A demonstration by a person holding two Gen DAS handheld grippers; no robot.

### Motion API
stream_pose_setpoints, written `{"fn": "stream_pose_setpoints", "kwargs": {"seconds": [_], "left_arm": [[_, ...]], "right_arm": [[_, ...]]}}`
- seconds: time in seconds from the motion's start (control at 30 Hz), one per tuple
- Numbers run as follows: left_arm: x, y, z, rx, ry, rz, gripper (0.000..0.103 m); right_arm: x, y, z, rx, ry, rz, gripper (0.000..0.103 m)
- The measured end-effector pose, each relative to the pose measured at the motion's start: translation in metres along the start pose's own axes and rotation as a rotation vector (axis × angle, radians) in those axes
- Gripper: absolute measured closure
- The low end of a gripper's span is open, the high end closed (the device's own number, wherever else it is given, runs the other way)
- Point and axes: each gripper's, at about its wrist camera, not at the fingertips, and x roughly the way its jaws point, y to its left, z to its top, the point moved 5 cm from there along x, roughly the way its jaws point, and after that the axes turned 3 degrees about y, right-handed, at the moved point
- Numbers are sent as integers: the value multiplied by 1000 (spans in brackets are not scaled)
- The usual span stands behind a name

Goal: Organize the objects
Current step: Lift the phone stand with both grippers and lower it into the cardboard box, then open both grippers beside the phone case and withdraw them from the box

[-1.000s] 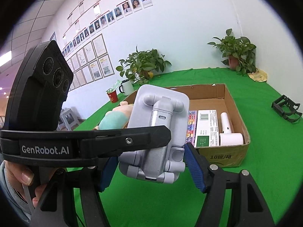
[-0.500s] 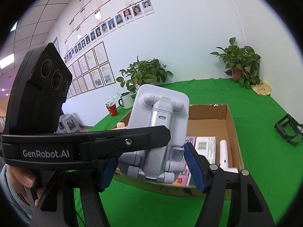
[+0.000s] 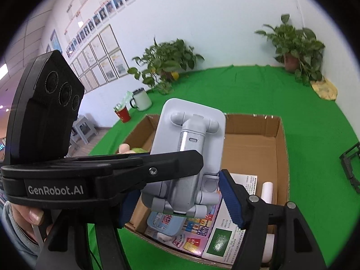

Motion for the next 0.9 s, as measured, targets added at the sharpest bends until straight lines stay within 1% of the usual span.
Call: {"fn": "stream_pose_setpoints", "kwargs": {"seconds": [0.17,0.47,0.63,0.77,0.9], "left_arm": [[37,27,-5,-49,55,-13,75],[95,68,-28,-138,157,-35,75],[110,82,-40,-173,192,-29,74],[114,87,-45,-179,210,14,68],[108,88,-45,-158,220,73,67]], "right_arm": [[25,-21,-11,44,66,-2,36],[64,-48,-39,100,180,-12,36],[78,-56,-52,121,222,-23,36],[85,-51,-60,111,235,-61,36],[89,-44,-62,96,236,-101,36]]}}
